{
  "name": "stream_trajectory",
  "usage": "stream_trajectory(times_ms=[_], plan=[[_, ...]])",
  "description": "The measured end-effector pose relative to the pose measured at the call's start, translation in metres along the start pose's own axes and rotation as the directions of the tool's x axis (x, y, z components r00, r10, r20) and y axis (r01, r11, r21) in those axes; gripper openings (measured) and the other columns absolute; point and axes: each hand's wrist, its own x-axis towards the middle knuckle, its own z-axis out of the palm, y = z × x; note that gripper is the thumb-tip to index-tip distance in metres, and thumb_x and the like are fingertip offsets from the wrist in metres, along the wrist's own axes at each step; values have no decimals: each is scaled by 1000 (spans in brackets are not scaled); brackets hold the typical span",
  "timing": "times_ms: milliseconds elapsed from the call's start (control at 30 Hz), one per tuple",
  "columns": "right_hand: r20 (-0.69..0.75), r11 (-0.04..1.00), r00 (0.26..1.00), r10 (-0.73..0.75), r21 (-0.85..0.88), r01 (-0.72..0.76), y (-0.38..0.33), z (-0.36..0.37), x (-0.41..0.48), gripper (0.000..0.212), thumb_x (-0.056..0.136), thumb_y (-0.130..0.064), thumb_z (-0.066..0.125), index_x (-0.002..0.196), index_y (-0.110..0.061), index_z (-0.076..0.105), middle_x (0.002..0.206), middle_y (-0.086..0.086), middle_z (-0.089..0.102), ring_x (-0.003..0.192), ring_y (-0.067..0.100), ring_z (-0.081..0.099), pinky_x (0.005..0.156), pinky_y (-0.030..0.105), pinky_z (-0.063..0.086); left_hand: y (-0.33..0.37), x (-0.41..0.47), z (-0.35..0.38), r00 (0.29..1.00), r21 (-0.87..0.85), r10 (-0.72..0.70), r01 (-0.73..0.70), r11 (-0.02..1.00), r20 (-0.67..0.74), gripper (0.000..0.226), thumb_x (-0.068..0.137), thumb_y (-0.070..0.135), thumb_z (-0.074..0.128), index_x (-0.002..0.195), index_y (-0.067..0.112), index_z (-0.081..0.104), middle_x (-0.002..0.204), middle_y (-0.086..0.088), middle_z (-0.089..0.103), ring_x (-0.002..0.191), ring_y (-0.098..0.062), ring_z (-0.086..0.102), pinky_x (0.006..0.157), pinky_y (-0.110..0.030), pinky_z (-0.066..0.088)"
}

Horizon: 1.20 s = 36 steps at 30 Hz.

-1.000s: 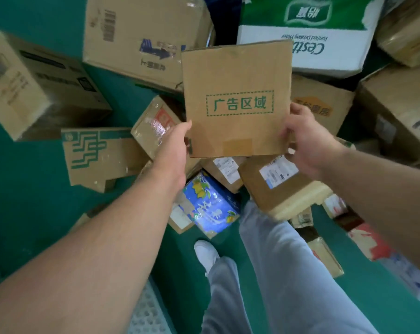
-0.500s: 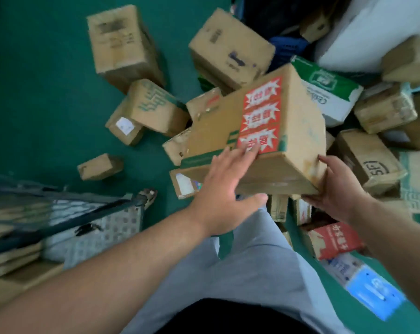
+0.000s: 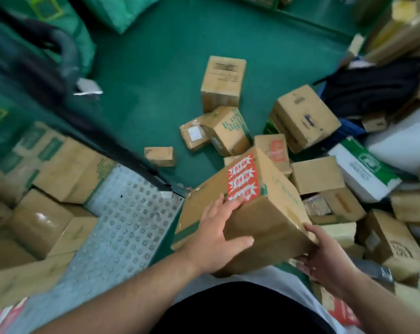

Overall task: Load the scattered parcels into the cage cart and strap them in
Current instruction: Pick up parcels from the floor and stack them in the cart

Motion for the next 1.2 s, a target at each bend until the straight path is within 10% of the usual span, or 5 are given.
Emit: stream_trajectory(times_ms=[267, 533, 867, 1100, 1200], plan=[[124, 932, 992, 35, -363, 12, 21, 64, 19, 30, 93, -44, 63, 112, -21, 67, 66, 7, 54, 64, 23, 49, 61, 34, 37, -56, -83, 14, 904, -336, -321, 220, 916, -284, 96, 72, 58, 68, 155, 45, 22, 152, 28, 37, 140, 9, 33, 123, -35, 30], [326, 798, 943, 72, -586, 142, 50, 178, -15, 41, 83, -48, 71, 112, -18, 67, 108, 7, 67, 88, 24, 61, 73, 35, 41, -131, -163, -23, 701, -740, -628, 213, 638, -339, 75, 59, 43, 81, 128, 48, 53, 125, 16, 67, 112, -3, 66, 103, -34, 51], [540, 697, 842, 14, -608, 379, 109, 399, -70, 36, 98, -38, 62, 132, -26, 56, 127, -7, 60, 112, 13, 56, 99, 45, 39, -251, -263, -122, 572, -881, -697, -103, 462, -432, 73, 74, 27, 74, 140, 46, 49, 128, 18, 68, 120, -5, 62, 92, -26, 48], [740, 442, 673, -16, -598, 668, 139, 571, -92, 52, 98, -28, 65, 138, -51, 42, 130, -26, 55, 110, -1, 58, 82, 25, 49, -362, -314, -214, 492, -951, -816, -209, 227, -303, 27, 97, 8, 61, 118, 24, 53, 130, -8, 63, 104, -15, 62, 74, -24, 44], [736, 349, 676, 37, -644, 681, 148, 623, -86, 70, 94, -37, 67, 145, -67, 29, 140, -28, 52, 128, 9, 55, 108, 43, 47, -383, -318, -251, 494, -948, -816, -244, 204, -302, 47, 93, 22, 67, 136, 21, 49, 132, 0, 61, 115, -16, 60, 75, -23, 42]])
